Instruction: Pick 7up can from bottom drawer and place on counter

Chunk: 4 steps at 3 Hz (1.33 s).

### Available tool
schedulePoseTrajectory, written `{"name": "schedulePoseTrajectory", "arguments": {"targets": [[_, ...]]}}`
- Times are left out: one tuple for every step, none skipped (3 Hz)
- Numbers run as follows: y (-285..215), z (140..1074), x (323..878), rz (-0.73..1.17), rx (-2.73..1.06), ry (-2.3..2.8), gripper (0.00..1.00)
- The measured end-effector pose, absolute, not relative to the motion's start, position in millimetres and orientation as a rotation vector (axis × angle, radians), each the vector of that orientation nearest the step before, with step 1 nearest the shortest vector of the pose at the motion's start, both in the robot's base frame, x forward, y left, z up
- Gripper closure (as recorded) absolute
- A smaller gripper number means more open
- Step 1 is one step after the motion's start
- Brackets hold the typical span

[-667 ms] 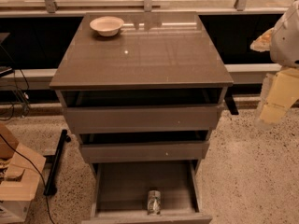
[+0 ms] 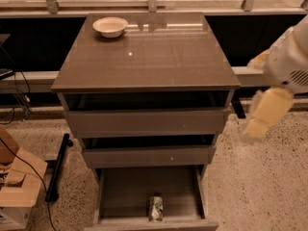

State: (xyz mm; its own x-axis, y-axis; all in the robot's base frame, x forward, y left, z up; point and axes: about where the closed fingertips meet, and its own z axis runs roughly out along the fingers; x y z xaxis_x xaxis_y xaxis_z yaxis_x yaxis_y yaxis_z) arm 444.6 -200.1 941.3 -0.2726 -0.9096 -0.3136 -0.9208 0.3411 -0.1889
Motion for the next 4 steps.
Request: {"name": "schedulePoseTrajectory", "arguments": {"targets": [[-172,891,456,0.209,-1.525,2.263,0.00],[-145,834,473,0.333,-1.416,2.318,0.00],[-129,772,488,0.421,-1.328,2.390,0.00],[-122,682,499,0.548,-1.339,2.515,0.00]]}}
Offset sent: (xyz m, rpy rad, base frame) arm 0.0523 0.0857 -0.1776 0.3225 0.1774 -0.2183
